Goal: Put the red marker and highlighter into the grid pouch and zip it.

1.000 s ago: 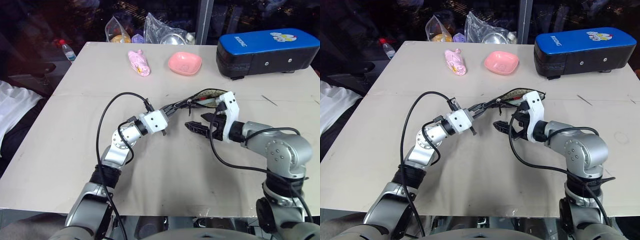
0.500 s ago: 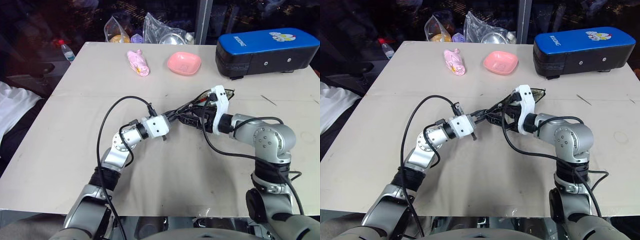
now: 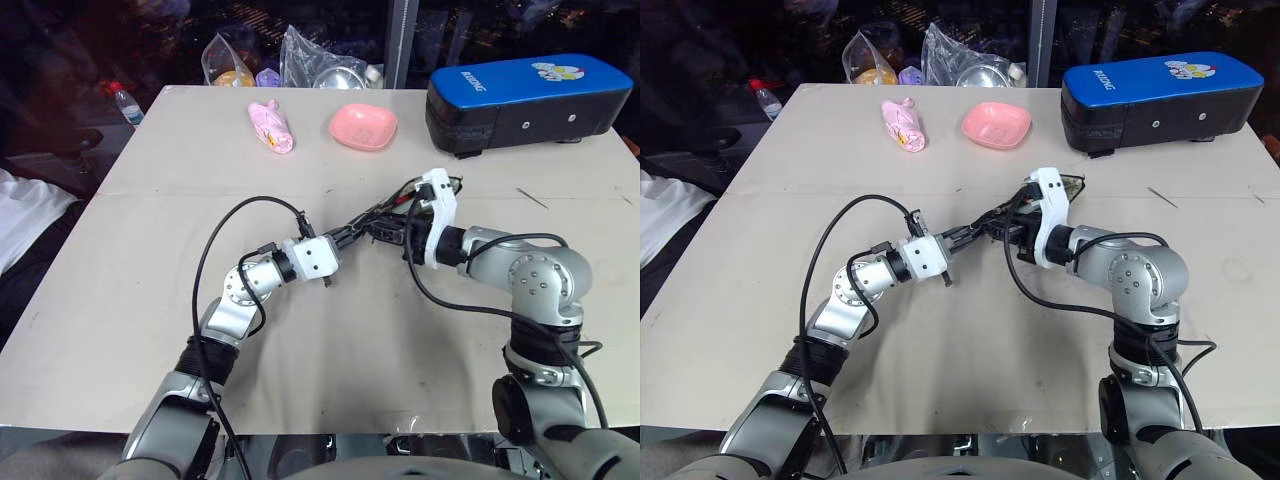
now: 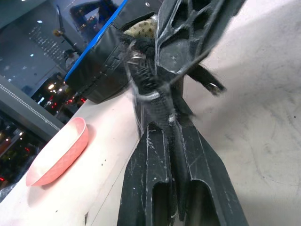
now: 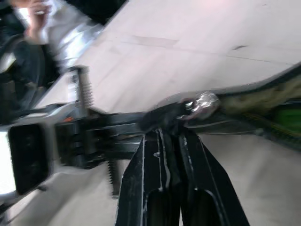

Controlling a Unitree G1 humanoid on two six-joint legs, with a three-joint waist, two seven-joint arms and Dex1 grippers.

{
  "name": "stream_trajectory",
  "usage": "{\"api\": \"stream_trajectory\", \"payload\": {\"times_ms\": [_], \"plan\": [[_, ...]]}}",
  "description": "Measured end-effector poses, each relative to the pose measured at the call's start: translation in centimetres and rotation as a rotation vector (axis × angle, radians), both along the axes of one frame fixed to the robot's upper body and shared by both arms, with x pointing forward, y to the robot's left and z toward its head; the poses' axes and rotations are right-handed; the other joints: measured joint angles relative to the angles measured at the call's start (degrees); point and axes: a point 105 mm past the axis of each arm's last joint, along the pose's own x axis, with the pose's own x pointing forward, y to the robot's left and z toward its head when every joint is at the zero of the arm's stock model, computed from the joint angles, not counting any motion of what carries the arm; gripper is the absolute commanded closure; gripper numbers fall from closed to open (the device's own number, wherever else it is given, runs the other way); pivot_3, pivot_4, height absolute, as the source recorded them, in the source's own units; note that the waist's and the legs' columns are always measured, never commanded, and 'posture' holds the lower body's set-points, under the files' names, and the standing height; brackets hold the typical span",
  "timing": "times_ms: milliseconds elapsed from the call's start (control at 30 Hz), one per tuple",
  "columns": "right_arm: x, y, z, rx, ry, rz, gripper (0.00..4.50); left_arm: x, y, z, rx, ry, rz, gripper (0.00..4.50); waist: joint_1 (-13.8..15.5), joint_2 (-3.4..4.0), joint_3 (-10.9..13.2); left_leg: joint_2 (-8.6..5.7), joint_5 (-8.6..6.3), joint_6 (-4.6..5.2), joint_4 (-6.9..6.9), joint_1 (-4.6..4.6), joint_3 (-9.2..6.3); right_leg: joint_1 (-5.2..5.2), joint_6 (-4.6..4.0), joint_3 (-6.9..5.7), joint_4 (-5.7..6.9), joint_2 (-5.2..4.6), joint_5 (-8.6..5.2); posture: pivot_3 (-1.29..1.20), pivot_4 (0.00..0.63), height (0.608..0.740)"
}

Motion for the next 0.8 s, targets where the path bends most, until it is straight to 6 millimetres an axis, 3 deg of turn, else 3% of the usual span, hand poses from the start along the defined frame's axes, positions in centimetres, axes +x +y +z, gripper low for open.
{"api": "stream_trajectory", "payload": {"times_ms": [300,567,800], "plan": [[0.6,-1.7,-0.4,0.020,0.021,-0.105,4.47,-0.1,0.0,0.1,0.004,-0.002,-0.005,4.50,-0.1,0.00,0.0,0.00,0.00,0.00,-0.04,0.00,0.01,-0.01,0.00,0.01,-0.02,-0.01,0.00,0.00,0.150,0.740],[1.8,-3.1,0.3,0.136,0.041,-0.232,4.47,-0.1,-0.1,0.2,0.002,-0.009,-0.009,4.50,-0.1,0.01,0.0,0.00,0.00,0.00,-0.06,0.00,0.01,-0.01,0.00,0.01,-0.02,0.00,0.00,0.00,0.150,0.740],[3.4,-5.5,0.6,0.187,0.051,-0.393,4.47,-0.1,-0.1,0.2,0.003,-0.009,-0.009,4.50,-0.1,0.01,0.0,0.00,0.00,-0.01,-0.09,0.00,0.02,-0.01,0.00,0.01,-0.03,0.00,0.00,0.00,0.150,0.740]]}}
